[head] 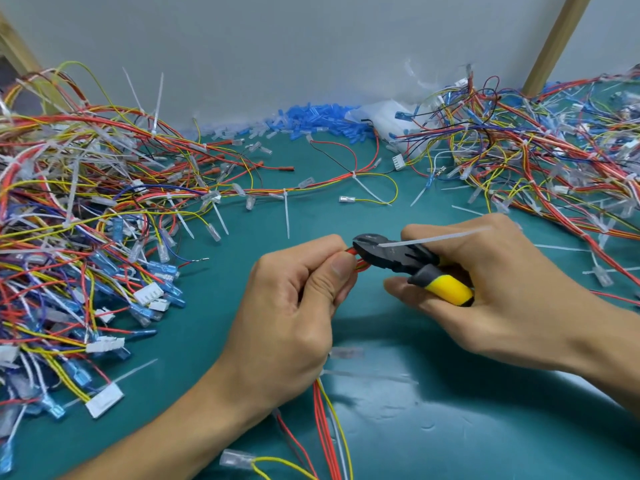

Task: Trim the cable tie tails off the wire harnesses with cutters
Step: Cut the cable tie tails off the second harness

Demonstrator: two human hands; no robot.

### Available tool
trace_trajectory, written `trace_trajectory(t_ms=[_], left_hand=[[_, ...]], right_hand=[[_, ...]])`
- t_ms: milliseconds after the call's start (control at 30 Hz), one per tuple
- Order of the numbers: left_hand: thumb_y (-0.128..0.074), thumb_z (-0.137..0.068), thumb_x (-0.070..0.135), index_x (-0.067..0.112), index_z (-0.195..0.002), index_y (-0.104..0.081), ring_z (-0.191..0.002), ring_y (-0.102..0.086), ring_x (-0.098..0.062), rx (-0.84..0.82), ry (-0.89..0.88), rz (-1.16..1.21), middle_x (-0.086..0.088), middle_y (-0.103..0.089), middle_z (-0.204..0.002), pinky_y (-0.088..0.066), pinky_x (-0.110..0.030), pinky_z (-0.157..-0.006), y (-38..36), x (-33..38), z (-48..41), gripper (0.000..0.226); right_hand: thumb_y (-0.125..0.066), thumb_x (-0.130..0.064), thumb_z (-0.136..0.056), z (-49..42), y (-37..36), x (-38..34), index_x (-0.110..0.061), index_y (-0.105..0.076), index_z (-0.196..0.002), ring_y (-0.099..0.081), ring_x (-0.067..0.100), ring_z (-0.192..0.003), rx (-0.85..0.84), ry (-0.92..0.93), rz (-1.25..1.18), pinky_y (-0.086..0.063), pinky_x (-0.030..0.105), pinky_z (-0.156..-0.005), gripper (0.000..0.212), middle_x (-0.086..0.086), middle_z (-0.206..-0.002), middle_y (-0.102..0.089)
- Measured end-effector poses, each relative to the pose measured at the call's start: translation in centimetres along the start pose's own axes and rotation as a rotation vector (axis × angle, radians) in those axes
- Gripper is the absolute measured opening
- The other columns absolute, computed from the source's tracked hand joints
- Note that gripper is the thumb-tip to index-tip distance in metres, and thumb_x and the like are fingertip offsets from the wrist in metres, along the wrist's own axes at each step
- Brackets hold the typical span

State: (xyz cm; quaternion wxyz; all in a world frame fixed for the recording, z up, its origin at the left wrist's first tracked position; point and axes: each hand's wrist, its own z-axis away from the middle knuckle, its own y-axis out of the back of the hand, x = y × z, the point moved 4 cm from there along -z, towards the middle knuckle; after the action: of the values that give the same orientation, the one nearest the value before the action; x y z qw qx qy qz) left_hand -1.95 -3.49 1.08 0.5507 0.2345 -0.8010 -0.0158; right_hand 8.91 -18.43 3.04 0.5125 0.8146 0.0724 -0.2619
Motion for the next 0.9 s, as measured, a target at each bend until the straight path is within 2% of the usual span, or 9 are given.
trace_trajectory(t_ms=[67, 133, 333, 400, 500, 700, 800, 900], left_hand=[[-0.044, -0.107, 0.020, -0.001, -0.070, -0.042, -0.050, -0.027, -0.008, -0.002, 0.000, -0.002, 0.014, -0.031, -0.060, -0.022, -0.018, -0.050, -0.1, 0.0, 0.1, 0.043], [-0.044, -0.107, 0.021, -0.004, -0.071, -0.043, -0.050, -0.027, -0.009, -0.006, 0.004, 0.018, 0.014, -0.031, -0.061, -0.022, -0.018, -0.050, -0.2, 0.0, 0.1, 0.044], [-0.044, -0.104, 0.020, -0.013, -0.071, -0.038, -0.048, -0.024, -0.004, -0.011, 0.031, 0.170, 0.004, -0.026, -0.060, -0.022, -0.013, -0.047, -0.6, 0.3, 0.2, 0.047], [-0.044, -0.104, 0.020, -0.012, -0.070, -0.037, -0.047, -0.024, -0.004, -0.018, 0.041, 0.189, 0.004, -0.026, -0.059, -0.022, -0.013, -0.047, -0.7, 0.4, 0.2, 0.047], [-0.044, -0.104, 0.019, -0.012, -0.070, -0.037, -0.047, -0.024, -0.005, -0.023, 0.049, 0.204, 0.002, -0.024, -0.060, -0.021, -0.014, -0.046, -0.7, 0.4, 0.1, 0.046], [-0.044, -0.103, 0.020, -0.012, -0.070, -0.037, -0.048, -0.023, -0.005, -0.020, 0.052, 0.207, 0.003, -0.024, -0.061, -0.021, -0.014, -0.047, -0.7, 0.3, 0.2, 0.047], [-0.044, -0.104, 0.019, -0.011, -0.070, -0.037, -0.047, -0.024, -0.005, -0.022, 0.047, 0.205, 0.006, -0.026, -0.060, -0.021, -0.014, -0.046, -0.7, 0.1, 0.2, 0.046], [-0.045, -0.104, 0.021, -0.009, -0.070, -0.038, -0.047, -0.024, -0.007, -0.027, 0.039, 0.188, 0.010, -0.029, -0.059, -0.021, -0.016, -0.046, -0.6, 0.0, 0.2, 0.046]], right_hand=[[-0.067, -0.012, -0.093, 0.2, -0.2, 0.1, -0.021, -0.047, -0.070, -0.031, 0.019, -0.056, 0.000, -0.014, -0.018, -0.026, 0.028, -0.049, 0.031, -0.002, -0.068, -0.038], [-0.063, -0.007, -0.092, 0.3, -0.2, 0.0, -0.022, -0.044, -0.069, -0.029, 0.019, -0.057, -0.001, -0.024, -0.026, -0.025, 0.031, -0.049, 0.034, -0.001, -0.067, -0.037], [-0.055, -0.014, -0.091, 0.3, -0.1, -0.6, -0.033, -0.043, -0.072, -0.026, 0.019, -0.057, -0.036, -0.063, -0.035, -0.024, 0.033, -0.047, 0.031, 0.001, -0.064, -0.035], [-0.052, -0.011, -0.087, 0.3, 0.0, -0.7, -0.038, -0.042, -0.071, -0.024, 0.016, -0.057, -0.063, -0.074, -0.045, -0.021, 0.029, -0.046, 0.033, 0.001, -0.064, -0.030], [-0.045, -0.009, -0.077, 0.3, 0.2, -0.9, -0.031, -0.048, -0.074, -0.021, 0.015, -0.059, -0.103, -0.090, -0.056, -0.016, 0.020, -0.048, 0.022, 0.002, -0.067, -0.027], [-0.045, -0.011, -0.074, 0.5, 0.2, -0.8, -0.020, -0.048, -0.075, -0.020, 0.016, -0.061, -0.121, -0.102, -0.024, -0.020, 0.019, -0.048, 0.010, 0.005, -0.069, -0.026], [-0.045, -0.010, -0.072, 0.4, 0.2, -0.8, -0.026, -0.042, -0.072, -0.019, 0.016, -0.061, -0.123, -0.112, -0.028, -0.017, 0.022, -0.049, 0.016, 0.004, -0.069, -0.025], [-0.046, -0.008, -0.069, 0.4, 0.1, -0.8, -0.029, -0.044, -0.073, -0.019, 0.015, -0.061, -0.113, -0.109, -0.025, -0.017, 0.021, -0.048, 0.022, 0.005, -0.070, -0.025]])
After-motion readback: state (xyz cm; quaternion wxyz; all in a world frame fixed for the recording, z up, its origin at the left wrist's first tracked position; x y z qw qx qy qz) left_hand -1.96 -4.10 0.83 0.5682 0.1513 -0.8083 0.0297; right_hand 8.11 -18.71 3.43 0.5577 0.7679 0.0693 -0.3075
